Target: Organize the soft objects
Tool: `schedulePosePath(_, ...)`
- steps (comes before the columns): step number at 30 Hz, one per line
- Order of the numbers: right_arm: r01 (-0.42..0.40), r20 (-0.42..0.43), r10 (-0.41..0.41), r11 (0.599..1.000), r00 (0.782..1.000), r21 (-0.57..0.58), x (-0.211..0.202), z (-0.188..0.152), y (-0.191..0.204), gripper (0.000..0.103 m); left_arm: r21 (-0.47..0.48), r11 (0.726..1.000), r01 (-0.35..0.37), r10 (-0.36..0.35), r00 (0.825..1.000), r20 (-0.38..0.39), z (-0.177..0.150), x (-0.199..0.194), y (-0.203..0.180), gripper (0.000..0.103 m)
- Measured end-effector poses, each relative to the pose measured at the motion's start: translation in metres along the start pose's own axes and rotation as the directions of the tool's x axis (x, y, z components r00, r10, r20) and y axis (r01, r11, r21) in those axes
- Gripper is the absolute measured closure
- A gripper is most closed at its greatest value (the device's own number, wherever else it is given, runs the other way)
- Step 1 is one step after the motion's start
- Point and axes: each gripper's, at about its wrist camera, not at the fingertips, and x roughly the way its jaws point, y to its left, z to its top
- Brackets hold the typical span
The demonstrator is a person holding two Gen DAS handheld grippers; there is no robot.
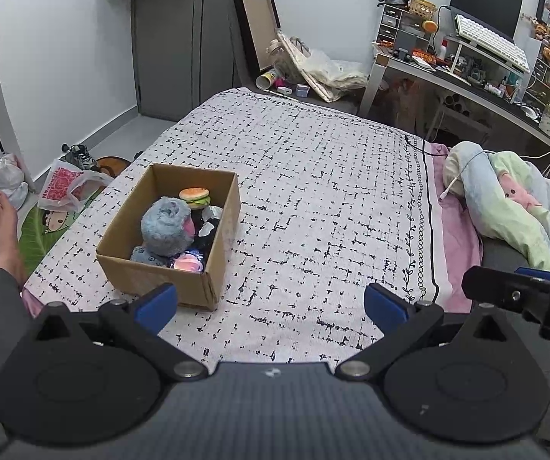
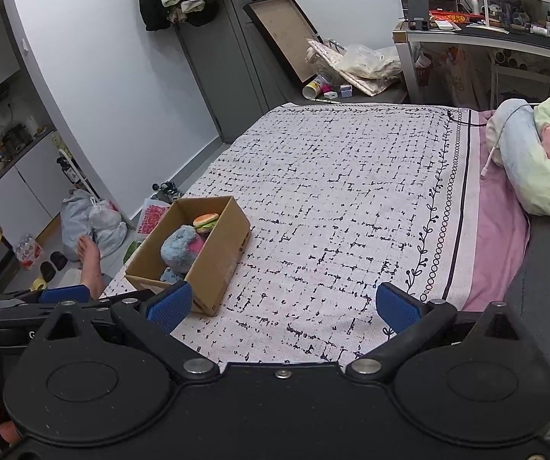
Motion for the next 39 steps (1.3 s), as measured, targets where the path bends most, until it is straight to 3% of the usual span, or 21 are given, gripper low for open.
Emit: schedulePosePath(39, 0.011, -0.014, -0.011, 1.000, 1.000, 0.002, 0.0027, -0.0051, -0.0035, 0.000, -0.006, 1.000, 0.002, -0.002, 1.000, -0.017, -0.0058, 0.0023, -0.0023, 0.000)
